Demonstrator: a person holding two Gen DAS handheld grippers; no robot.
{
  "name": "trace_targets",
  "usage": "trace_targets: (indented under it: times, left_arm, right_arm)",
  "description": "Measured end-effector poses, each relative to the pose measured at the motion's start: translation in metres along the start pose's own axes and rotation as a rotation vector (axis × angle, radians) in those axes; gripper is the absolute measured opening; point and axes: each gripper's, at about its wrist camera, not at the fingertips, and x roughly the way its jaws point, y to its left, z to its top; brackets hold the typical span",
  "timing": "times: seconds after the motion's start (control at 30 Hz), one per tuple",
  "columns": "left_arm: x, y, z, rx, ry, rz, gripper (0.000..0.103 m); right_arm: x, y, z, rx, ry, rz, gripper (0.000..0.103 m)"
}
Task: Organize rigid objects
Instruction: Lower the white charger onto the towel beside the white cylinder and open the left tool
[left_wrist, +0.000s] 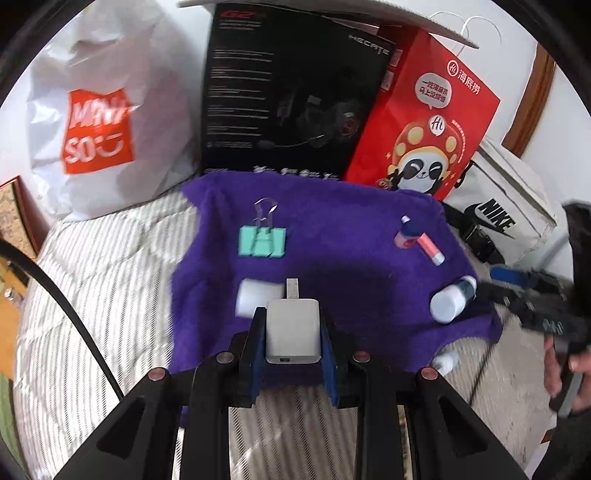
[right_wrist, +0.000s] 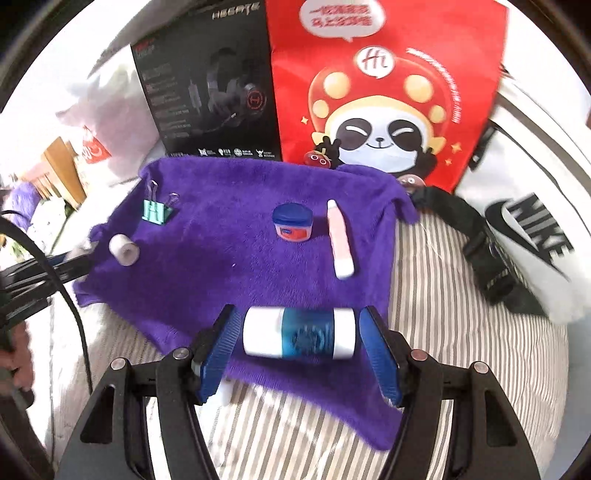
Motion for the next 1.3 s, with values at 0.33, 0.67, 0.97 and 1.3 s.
trace_targets:
  times: [0.33,0.67,0.97,1.3]
  left_arm:
    - [0.061,-0.021,0.023,0.023,0.079,0.017,0.025]
    - [0.089,-0.024,0.031,0.073,0.103,0.133,0.025]
    - [0.094,-0.035,0.025,0.138,0.099,0.194,0.025]
    - [0.082,-0.045,0.015,0.116,0.155,0.166,0.035]
  right_arm:
    - [-0.032,-0.018,-0.031,0.102,-0.027,0.062,0.067]
    - [-0.037,-0.029,-0.048,0.139,-0.004,0.066,0.067]
    - [-0.036,-0.026,-0.057,0.149,0.018,0.093,0.067]
    - [-0.05,-0.029,-0.069,0.163,0.013,0.098,0.067]
